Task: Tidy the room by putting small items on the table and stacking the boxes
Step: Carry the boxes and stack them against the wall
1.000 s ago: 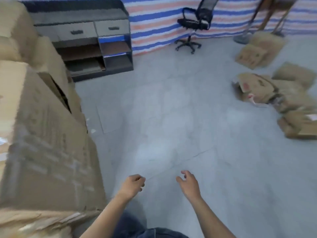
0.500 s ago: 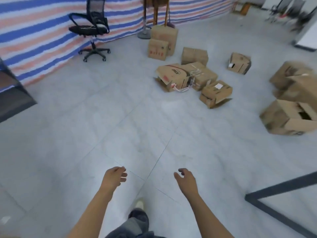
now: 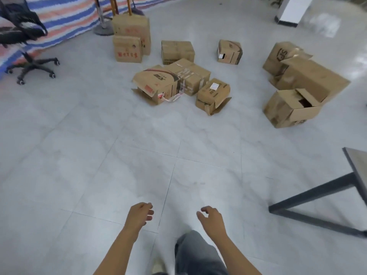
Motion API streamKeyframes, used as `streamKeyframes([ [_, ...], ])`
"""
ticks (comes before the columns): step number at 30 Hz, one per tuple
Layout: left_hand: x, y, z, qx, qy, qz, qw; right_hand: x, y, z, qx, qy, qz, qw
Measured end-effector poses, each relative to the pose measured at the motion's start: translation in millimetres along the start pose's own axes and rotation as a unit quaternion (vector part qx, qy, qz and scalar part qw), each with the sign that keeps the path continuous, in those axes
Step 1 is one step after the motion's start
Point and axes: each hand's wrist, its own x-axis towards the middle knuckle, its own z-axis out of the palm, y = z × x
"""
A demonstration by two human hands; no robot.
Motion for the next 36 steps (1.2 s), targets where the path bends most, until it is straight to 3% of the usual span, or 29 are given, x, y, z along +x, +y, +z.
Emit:
streamKeyframes([
  [4,39,45,12,0.025,0.011,0.009,1.000,61,-13,-32,0.045,0.027,0.036,0.998],
  [11,116,181,49,0.005,0.065,0.047,0.997,194,-84,-124,0.103,0.072,-0.028,0.992],
  [15,144,241,105,0.026,0.025,0.087,0.996,244,-98,-171,0.140,0.109,-0.022,0.984],
  [20,174,263,155,0.113,-0.040,0.079,0.990,285,-101,-174,0.121,0.075,-0.003,0.990],
  [24,217,301,151,0.081,-0.021,0.048,0.995,330,-122,-183,0.116,0.075,0.014,0.990],
  [36,379,507,119,0.000,-0.014,0.109,0.994,486,-276,-235,0.088,0.131,-0.004,0.987],
])
